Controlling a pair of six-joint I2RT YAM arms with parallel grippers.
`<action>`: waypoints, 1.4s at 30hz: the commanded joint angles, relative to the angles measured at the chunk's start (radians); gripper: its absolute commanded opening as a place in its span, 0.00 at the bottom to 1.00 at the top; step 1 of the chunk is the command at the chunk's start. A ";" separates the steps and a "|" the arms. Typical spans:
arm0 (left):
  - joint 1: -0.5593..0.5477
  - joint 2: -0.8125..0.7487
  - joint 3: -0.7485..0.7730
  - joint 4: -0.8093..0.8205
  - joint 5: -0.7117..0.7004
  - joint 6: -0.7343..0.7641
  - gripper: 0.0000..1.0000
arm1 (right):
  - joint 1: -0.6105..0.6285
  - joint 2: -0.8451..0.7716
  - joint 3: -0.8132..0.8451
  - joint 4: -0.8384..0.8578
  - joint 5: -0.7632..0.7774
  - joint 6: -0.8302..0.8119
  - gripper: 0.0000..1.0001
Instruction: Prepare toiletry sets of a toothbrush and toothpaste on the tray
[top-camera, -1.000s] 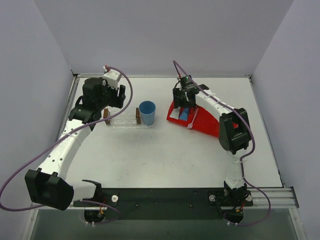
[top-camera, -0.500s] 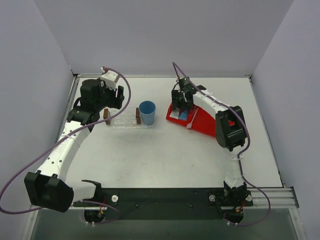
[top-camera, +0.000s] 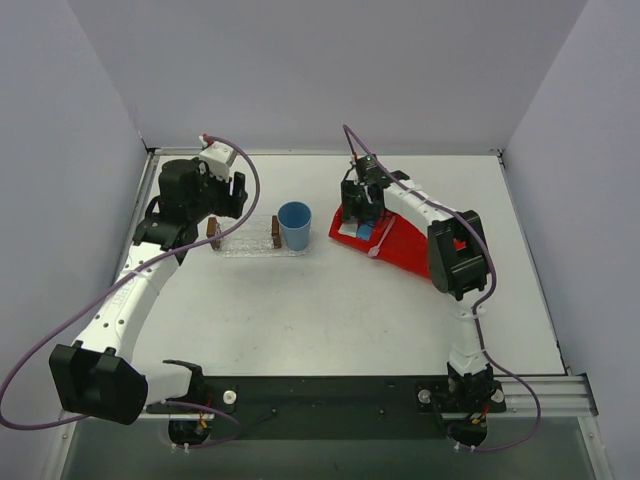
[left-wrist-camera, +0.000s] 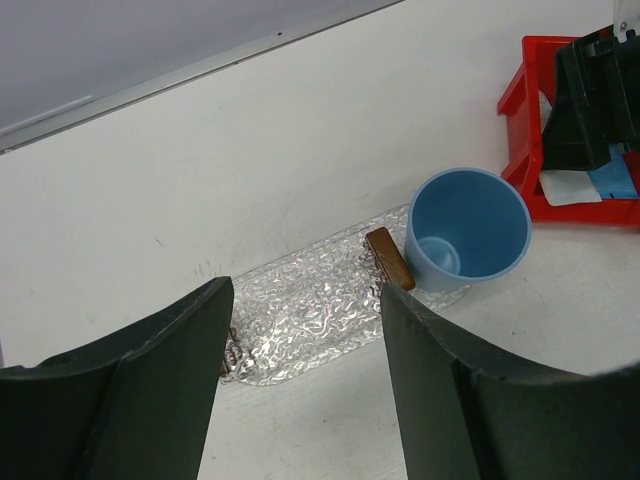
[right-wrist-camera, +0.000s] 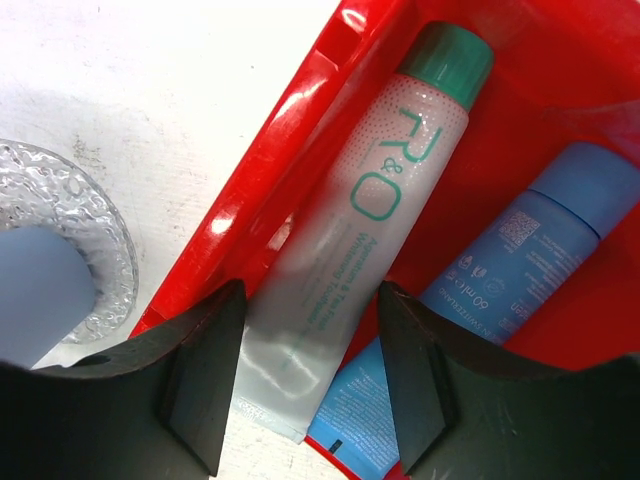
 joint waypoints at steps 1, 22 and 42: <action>0.008 -0.019 -0.003 0.058 0.025 -0.020 0.71 | 0.002 0.045 0.004 -0.084 0.070 -0.018 0.49; 0.006 -0.007 0.014 0.059 0.035 -0.023 0.71 | -0.041 -0.043 0.045 -0.104 -0.031 -0.012 0.03; 0.008 0.002 0.022 0.062 0.075 -0.011 0.71 | -0.096 -0.181 0.093 -0.153 -0.185 -0.003 0.00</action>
